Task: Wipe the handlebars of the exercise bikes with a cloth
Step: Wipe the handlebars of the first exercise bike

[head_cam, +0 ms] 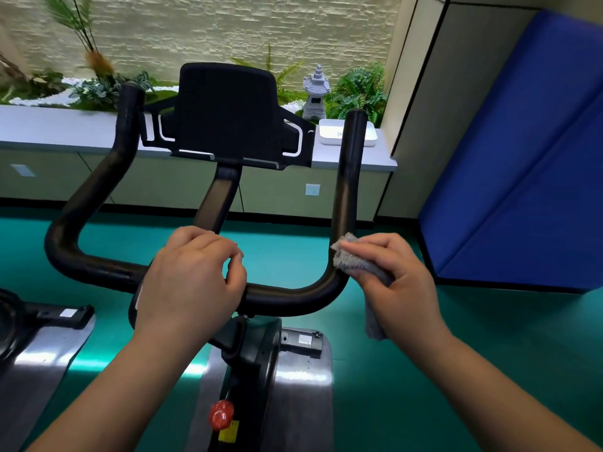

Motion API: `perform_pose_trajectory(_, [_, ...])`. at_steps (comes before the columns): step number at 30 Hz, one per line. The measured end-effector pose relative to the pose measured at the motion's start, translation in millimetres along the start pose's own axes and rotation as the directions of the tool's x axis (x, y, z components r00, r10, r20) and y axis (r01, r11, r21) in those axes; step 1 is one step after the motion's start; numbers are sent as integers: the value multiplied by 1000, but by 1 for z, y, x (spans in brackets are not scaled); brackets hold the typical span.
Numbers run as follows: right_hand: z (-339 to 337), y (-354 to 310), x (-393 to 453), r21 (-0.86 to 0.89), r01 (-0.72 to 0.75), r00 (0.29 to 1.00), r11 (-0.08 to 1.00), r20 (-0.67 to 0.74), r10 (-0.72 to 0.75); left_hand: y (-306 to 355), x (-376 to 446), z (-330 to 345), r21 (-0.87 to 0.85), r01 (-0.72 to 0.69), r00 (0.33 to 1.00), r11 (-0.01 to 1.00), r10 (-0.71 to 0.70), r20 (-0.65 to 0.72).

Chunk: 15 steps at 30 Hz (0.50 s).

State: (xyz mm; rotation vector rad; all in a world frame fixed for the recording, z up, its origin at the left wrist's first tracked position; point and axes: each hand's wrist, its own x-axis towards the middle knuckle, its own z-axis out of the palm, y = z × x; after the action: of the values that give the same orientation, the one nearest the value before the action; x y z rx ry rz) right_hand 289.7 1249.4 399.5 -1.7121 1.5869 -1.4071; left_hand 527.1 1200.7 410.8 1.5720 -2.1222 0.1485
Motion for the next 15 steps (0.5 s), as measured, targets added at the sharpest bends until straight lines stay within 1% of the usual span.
perform_pose_trajectory(2, [0, 0, 8, -1, -23, 1000, 1000, -20, 23, 1, 1, 0, -11, -15, 1000, 1000, 15, -3])
perform_pose_trajectory(5, [4, 3, 27, -18, -50, 995, 999, -93, 48, 5, 3, 3, -46, -50, 999, 998, 49, -20])
perform_pose_trajectory(7, [4, 9, 37, 1, -73, 989, 997, -132, 72, 12, 4, 6, -53, -88, 996, 995, 86, -29])
perform_pose_trajectory(9, [-1, 15, 44, 37, -106, 984, 994, -138, 110, 22, 5, 8, -79, -122, 992, 989, 120, -32])
perform_pose_trajectory(11, [-13, 26, 46, 61, -132, 982, 989, -126, 138, 36, 7, 9, -119, -121, 993, 986, 117, -34])
perform_pose_trajectory(15, [-51, 60, 48, 64, -186, 978, 981, -80, 191, 79, 16, 13, -131, -134, 991, 982, 131, -26])
